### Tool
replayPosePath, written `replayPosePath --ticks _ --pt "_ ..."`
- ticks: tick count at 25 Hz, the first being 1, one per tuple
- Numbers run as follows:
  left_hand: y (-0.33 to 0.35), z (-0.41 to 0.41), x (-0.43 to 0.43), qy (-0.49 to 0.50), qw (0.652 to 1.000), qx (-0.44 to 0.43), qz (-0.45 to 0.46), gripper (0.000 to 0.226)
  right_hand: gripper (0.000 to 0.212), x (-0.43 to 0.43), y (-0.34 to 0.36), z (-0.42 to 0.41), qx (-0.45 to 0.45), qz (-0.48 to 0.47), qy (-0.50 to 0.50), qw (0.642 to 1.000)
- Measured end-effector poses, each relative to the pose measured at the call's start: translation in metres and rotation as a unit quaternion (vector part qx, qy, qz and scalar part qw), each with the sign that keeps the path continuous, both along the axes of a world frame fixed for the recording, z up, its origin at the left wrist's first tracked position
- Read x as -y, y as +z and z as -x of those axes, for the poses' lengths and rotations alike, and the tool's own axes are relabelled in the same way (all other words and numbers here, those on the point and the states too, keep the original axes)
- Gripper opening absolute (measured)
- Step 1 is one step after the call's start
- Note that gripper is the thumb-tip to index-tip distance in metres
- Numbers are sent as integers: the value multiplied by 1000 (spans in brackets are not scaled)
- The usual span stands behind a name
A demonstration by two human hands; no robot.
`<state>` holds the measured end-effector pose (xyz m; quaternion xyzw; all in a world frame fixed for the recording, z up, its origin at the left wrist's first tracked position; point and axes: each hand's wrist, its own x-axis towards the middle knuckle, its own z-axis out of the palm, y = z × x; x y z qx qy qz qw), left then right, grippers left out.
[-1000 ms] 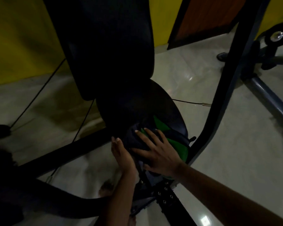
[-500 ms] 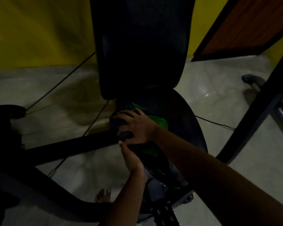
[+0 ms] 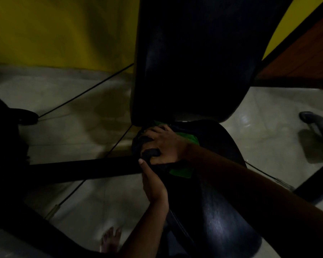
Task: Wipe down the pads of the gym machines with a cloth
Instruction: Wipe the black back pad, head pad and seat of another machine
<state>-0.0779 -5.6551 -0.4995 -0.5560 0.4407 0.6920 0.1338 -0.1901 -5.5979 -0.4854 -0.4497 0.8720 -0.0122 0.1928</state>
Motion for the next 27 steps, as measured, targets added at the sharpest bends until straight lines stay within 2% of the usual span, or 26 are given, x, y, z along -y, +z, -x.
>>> replayPosePath --ticks 3,5,7,9,11,17,22,27 --pt "-5 21 3 -64 993 20 93 83 87 8 -3 35 -7 -46 -81 996" --pt "-3 20 -1 -90 986 15 137 74 77 11 -7 46 -2 -68 -154 986" --pt "6 18 -3 -94 982 20 162 68 71 11 -13 34 -36 -9 -143 989" --pt "5 19 -3 -80 982 25 169 68 62 7 -16 20 -52 53 -104 992" --pt "4 21 -3 -86 981 33 174 69 63 -4 -17 21 -30 61 -116 991" --pt "1 22 -3 -121 972 30 198 69 74 -47 -16 28 -15 73 -248 966" --pt "-3 21 -5 -113 975 34 188 71 73 -96 -11 5 -62 90 -411 905" --pt "-5 18 -5 -116 976 30 182 76 62 -69 -1 -57 -116 60 -431 893"
